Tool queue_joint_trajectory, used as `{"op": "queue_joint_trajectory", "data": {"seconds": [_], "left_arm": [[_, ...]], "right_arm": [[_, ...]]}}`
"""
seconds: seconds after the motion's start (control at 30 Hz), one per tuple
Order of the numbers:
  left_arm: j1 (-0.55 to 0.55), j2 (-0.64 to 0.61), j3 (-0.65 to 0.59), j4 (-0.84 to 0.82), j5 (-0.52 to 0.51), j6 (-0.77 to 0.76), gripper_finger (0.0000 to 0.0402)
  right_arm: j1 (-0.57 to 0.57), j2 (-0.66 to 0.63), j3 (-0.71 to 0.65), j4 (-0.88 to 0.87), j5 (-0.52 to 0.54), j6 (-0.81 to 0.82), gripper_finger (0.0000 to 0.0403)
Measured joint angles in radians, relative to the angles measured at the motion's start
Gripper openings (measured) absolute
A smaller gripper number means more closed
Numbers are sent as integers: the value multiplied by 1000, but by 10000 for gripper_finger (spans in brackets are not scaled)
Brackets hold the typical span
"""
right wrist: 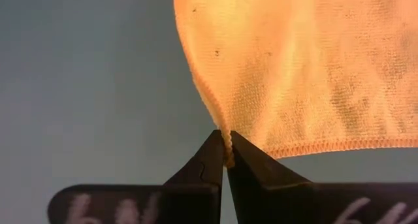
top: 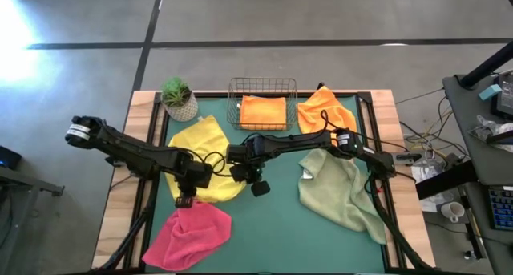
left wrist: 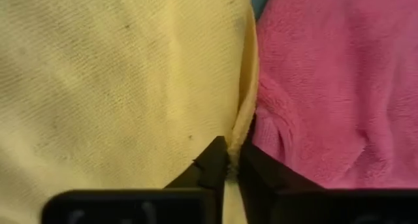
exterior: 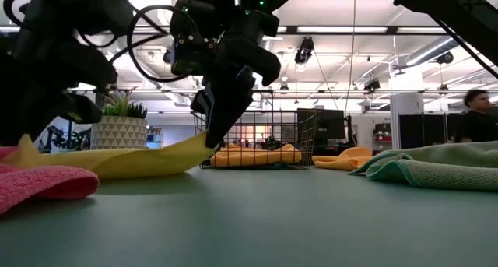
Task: Fold microfiber towels
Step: Fold the yellow microfiber cloth
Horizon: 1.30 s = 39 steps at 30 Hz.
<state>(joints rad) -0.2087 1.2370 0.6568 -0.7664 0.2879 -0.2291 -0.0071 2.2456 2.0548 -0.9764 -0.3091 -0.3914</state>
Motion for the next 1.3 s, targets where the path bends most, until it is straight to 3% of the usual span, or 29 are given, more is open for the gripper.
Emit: {"op": "queue_joint_trajectory", "data": {"seconds": [0.37, 0.77, 1.13, 1.3], "left_arm": [[-1, -157, 58, -62, 3, -113, 1], [-2, -322, 245, -122, -142, -156, 1], [-1, -310, 455, -285, -309, -102, 1], [-1, -262, 543, -285, -359, -19, 1]], "right_arm": [[-2, -132, 0, -106, 174, 106, 8], [11, -297, 0, -177, 355, 359, 8], [94, -405, -2, -263, 508, 599, 8], [155, -442, -2, -277, 681, 683, 8]]}}
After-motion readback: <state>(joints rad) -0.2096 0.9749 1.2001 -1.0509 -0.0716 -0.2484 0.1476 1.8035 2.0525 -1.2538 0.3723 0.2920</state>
